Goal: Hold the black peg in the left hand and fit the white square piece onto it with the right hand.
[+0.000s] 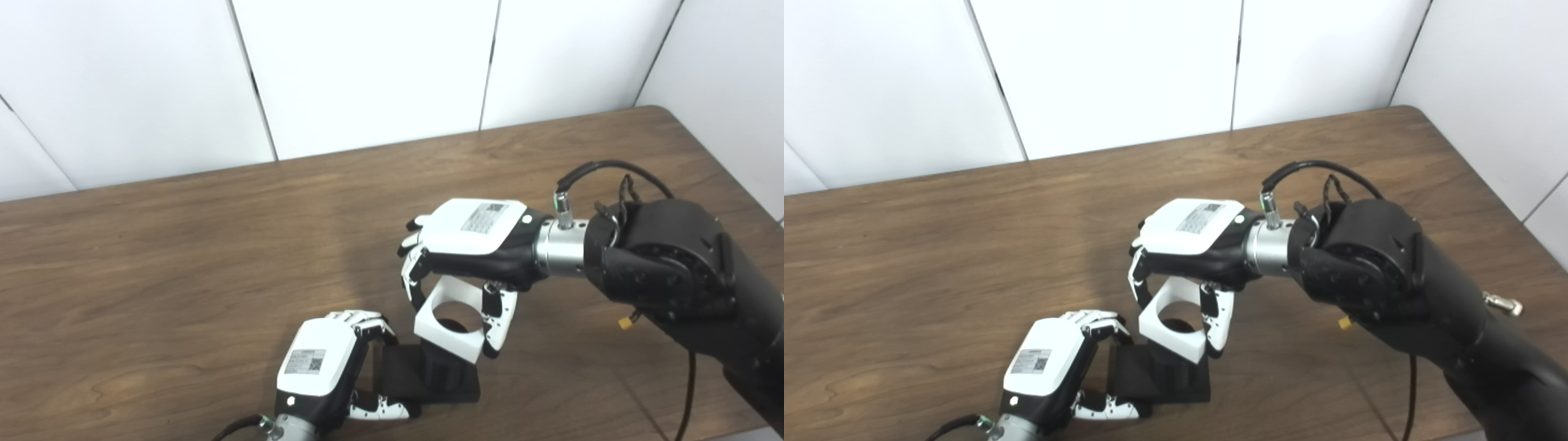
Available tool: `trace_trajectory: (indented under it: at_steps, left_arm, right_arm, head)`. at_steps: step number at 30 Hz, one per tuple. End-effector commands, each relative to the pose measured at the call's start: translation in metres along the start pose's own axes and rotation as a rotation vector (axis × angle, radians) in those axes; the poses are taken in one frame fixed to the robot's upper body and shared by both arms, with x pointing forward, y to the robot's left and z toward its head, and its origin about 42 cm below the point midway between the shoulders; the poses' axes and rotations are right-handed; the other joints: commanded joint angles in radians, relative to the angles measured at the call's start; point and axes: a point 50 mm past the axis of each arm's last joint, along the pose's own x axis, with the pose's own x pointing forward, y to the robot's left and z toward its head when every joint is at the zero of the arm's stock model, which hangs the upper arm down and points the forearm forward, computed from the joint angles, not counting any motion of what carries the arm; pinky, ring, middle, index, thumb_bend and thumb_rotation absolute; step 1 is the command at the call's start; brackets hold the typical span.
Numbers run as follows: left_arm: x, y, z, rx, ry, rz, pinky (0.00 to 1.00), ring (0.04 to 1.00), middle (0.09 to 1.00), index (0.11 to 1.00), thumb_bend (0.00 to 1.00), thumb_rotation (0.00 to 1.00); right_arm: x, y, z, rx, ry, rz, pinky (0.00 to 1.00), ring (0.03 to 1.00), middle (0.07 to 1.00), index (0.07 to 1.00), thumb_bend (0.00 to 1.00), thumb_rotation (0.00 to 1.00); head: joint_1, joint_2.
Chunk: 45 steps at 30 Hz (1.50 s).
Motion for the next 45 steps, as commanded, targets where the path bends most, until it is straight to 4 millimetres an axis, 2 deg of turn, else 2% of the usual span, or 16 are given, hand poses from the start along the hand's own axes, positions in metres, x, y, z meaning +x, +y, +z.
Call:
trace_trajectory:
  at_steps: [1,20,45]
  left_arm:
    - [-0.001,-0.019,-0.007,0.022,0.055,-0.117,0.77,0.783,0.759,0.487,0.52,0.04]
    - [-0.001,-0.017,-0.004,0.03,0.053,-0.112,0.77,0.779,0.756,0.488,0.52,0.05]
    - [0.0,-0.012,0.001,0.032,0.054,-0.113,0.77,0.781,0.756,0.488,0.52,0.05]
  right_arm:
    - [-0.003,-0.004,0.001,-0.011,0.017,-0.004,0.99,0.908,0.773,0.482,0.52,0.13]
    - [0.007,0.015,0.012,-0.017,0.0,-0.004,1.0,0.909,0.787,0.482,0.52,0.13]
    - [0.007,0.024,0.02,-0.092,0.021,0.002,1.0,0.906,0.779,0.491,0.52,0.15]
  head:
    - [0.001,0.002]
    - [0.002,0.021]
    - [0.013,0.053]
